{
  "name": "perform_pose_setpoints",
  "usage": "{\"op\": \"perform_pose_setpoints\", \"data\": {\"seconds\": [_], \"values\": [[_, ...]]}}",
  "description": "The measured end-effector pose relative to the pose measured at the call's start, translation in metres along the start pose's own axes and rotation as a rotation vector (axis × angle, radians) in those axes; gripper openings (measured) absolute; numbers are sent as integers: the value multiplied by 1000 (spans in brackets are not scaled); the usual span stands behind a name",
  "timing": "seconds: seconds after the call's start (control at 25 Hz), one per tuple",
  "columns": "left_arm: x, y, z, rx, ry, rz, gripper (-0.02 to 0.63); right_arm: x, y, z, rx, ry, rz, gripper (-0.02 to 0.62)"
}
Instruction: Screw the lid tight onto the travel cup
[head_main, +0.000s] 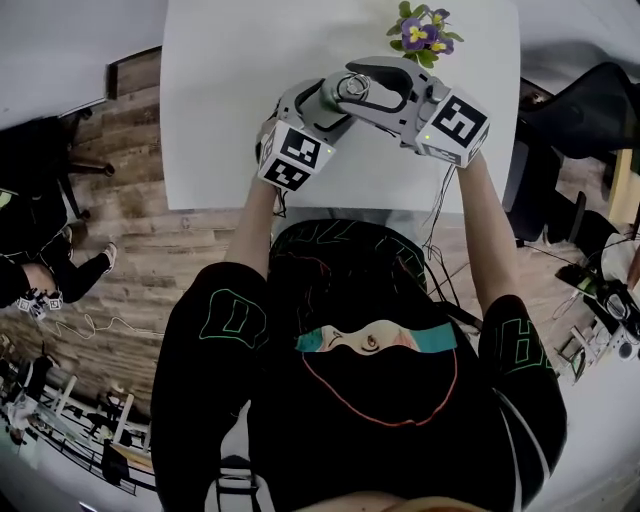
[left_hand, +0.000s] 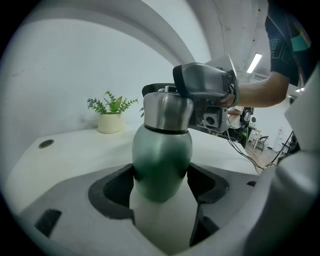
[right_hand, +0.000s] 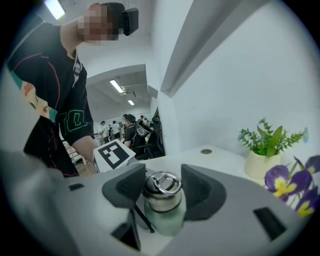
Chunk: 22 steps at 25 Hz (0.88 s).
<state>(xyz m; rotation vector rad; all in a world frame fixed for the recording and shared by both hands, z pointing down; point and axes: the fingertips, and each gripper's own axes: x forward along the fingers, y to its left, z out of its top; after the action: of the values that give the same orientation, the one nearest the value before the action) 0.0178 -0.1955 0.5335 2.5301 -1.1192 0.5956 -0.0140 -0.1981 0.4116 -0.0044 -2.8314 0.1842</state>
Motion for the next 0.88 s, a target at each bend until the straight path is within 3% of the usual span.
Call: {"op": "perform_pose_setpoints", "data": {"seconds": [0.6,0.88], "values": [[2,-1,0,1,15,-17,347,-13,-12,-3,173,-145,-510,224],[2,-1,2,0,11,-9,347,-19,-14,-4,214,-205,-682,224]]}}
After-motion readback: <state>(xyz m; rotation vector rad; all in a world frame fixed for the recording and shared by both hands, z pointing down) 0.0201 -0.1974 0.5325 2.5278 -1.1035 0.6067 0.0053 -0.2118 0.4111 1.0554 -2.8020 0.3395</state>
